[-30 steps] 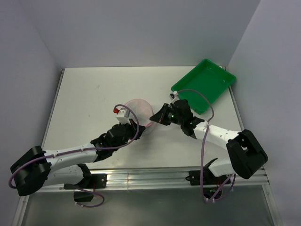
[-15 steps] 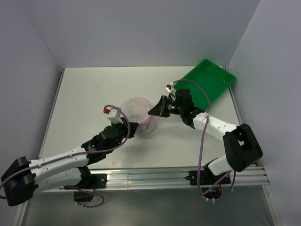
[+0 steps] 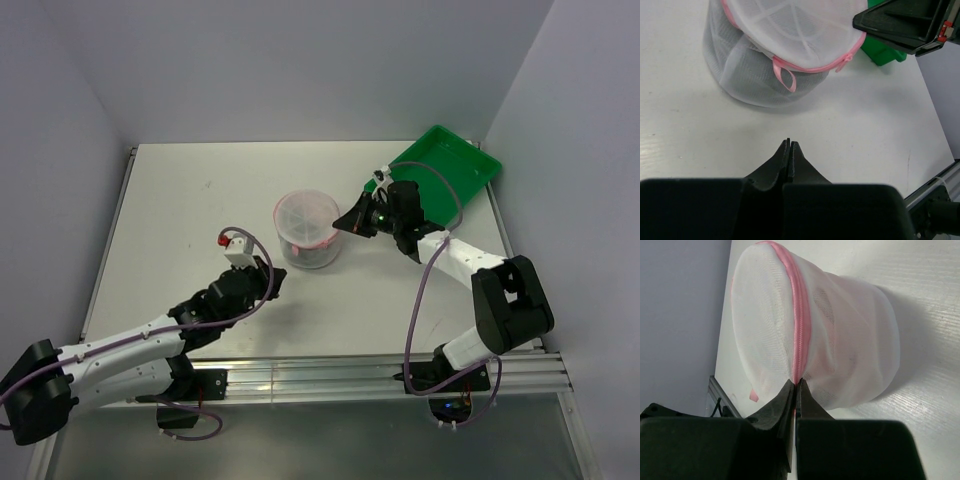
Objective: Place the bra in the laundry bag and zip it closed
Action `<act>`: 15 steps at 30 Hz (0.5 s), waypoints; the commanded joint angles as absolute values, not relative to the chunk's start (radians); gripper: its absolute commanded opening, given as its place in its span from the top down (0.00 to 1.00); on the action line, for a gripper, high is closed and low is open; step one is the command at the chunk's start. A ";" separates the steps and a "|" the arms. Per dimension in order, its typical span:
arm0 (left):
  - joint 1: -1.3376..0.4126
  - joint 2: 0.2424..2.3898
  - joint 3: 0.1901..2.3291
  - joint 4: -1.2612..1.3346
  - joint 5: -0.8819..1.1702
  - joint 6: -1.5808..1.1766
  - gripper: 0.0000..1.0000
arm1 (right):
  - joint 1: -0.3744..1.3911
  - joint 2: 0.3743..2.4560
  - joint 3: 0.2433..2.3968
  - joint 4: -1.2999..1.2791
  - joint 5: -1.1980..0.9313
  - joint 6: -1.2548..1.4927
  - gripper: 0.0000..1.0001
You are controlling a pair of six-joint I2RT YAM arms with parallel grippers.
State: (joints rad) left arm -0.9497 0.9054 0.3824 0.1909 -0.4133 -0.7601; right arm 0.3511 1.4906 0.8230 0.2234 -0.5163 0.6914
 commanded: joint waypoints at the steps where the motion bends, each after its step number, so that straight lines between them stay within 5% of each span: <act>1: -0.946 0.929 0.428 0.270 -0.357 -0.761 1.00 | 0.357 1.460 0.845 0.247 -0.509 0.670 1.00; 6: -0.946 0.989 0.449 0.330 -0.307 -0.779 0.97 | 0.357 1.460 0.830 0.276 -0.522 0.693 1.00; 12: -0.951 1.158 0.532 0.454 -0.213 -0.798 0.59 | 0.383 1.421 0.775 0.330 -0.473 0.787 1.00; 15: -0.956 1.244 0.569 0.486 -0.227 -0.808 0.49 | 0.408 1.382 0.736 0.353 -0.439 0.825 1.00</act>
State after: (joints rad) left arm -0.9508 1.1957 0.5117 0.3759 -0.2546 -0.7940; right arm 0.3809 1.4528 0.7609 0.2783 -0.4816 0.7719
